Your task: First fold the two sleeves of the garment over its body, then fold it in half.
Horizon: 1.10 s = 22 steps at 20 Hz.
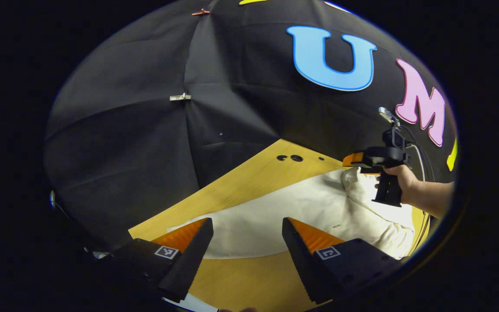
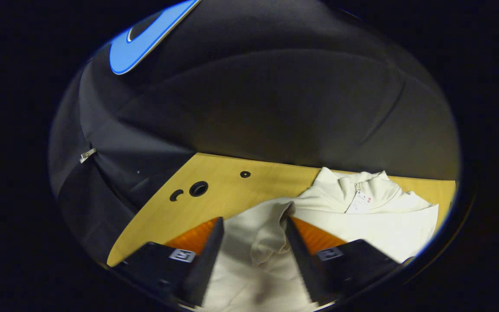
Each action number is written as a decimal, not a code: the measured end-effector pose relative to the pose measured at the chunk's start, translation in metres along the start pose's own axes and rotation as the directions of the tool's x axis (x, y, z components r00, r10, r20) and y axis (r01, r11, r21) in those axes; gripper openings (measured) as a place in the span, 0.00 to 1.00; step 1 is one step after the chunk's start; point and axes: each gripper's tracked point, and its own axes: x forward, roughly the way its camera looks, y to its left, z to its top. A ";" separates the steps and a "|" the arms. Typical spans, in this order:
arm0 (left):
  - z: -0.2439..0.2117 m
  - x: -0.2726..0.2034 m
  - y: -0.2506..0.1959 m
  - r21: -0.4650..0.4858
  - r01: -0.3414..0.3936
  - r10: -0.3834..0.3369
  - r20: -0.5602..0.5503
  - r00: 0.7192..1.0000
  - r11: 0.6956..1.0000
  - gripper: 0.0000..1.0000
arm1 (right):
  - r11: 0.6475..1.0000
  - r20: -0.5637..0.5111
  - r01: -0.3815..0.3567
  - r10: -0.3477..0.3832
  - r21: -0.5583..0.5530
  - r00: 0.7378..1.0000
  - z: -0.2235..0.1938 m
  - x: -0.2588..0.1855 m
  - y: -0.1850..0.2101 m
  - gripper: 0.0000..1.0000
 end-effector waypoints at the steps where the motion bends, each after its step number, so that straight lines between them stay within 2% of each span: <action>1: -0.004 0.007 0.006 -0.014 -0.023 0.023 -0.009 1.000 1.000 0.99 | 1.000 0.015 0.005 -0.005 -0.011 1.000 0.001 -0.008 -0.001 0.99; 6: -0.033 0.043 0.037 -0.079 -0.150 0.143 -0.078 0.987 0.986 0.99 | 0.998 0.125 0.053 -0.049 -0.029 0.991 0.023 -0.061 -0.036 0.99; 10: -0.057 0.063 0.064 -0.136 -0.238 0.218 -0.148 0.965 0.962 0.99 | 0.986 0.167 0.144 -0.129 -0.082 0.977 0.029 -0.111 -0.096 0.99; 17: -0.088 0.075 0.101 -0.096 -0.376 0.345 -0.240 0.907 0.922 0.99 | 0.966 0.181 0.255 -0.243 -0.040 0.953 0.017 -0.191 -0.182 0.99; 19: -0.098 0.075 0.100 -0.123 -0.384 0.339 -0.278 0.899 0.915 0.99 | 0.959 0.180 0.282 -0.275 -0.014 0.944 0.012 -0.209 -0.203 0.99; 22: -0.096 0.083 0.096 -0.085 -0.360 0.331 -0.243 0.912 0.929 1.00 | 0.945 0.165 0.327 -0.326 0.023 0.931 -0.003 -0.233 -0.232 0.99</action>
